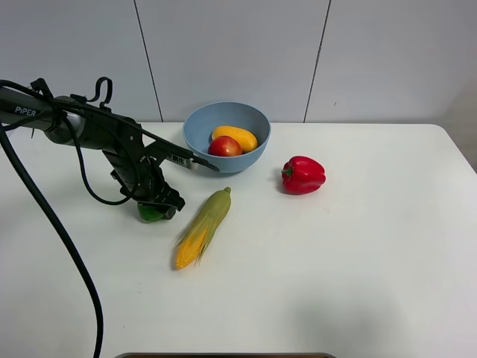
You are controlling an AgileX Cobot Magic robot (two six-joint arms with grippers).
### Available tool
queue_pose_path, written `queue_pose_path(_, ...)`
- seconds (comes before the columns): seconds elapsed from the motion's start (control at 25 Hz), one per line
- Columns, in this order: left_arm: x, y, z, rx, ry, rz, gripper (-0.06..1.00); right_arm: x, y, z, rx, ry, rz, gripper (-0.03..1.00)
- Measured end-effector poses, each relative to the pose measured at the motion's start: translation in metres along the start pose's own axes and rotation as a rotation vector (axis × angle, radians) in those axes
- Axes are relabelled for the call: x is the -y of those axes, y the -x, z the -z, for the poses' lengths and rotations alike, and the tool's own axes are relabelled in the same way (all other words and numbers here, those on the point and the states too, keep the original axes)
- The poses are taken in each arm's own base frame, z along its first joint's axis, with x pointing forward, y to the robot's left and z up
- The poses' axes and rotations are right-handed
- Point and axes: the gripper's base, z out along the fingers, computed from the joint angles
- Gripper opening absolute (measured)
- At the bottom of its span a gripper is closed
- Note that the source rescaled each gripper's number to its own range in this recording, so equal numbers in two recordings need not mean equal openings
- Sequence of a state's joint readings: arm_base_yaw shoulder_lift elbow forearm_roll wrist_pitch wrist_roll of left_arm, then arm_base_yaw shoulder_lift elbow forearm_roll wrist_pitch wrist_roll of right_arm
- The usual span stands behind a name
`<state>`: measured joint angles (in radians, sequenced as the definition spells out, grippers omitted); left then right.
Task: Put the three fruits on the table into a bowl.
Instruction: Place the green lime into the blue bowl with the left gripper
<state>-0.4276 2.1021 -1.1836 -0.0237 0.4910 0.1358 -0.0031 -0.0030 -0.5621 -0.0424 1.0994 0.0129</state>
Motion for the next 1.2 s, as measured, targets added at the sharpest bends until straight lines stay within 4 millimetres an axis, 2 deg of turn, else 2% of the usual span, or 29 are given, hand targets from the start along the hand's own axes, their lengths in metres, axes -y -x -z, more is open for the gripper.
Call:
queue_pose_path(0.36, 0.0, 0.0, 0.001, -0.009, 0.0, -0.002, 0.01, 0.0, 0.0, 0.0, 0.0, 0.0, 0.0, 0.98)
queue_pose_path(0.52, 0.0, -0.001, 0.009, -0.026, -0.003, -0.002, 0.01, 0.0, 0.0, 0.0, 0.0, 0.0, 0.0, 0.98)
queue_pose_path(0.8, 0.0, 0.01, 0.057, 0.092, 0.011, -0.004, 0.01, 0.0, 0.0, 0.0, 0.0, 0.0, 0.0, 0.98)
queue_pose_path(1.2, 0.0, 0.016, 0.128, 0.271, 0.031, -0.006, 0.01, 0.0, 0.0, 0.0, 0.0, 0.0, 0.0, 0.98)
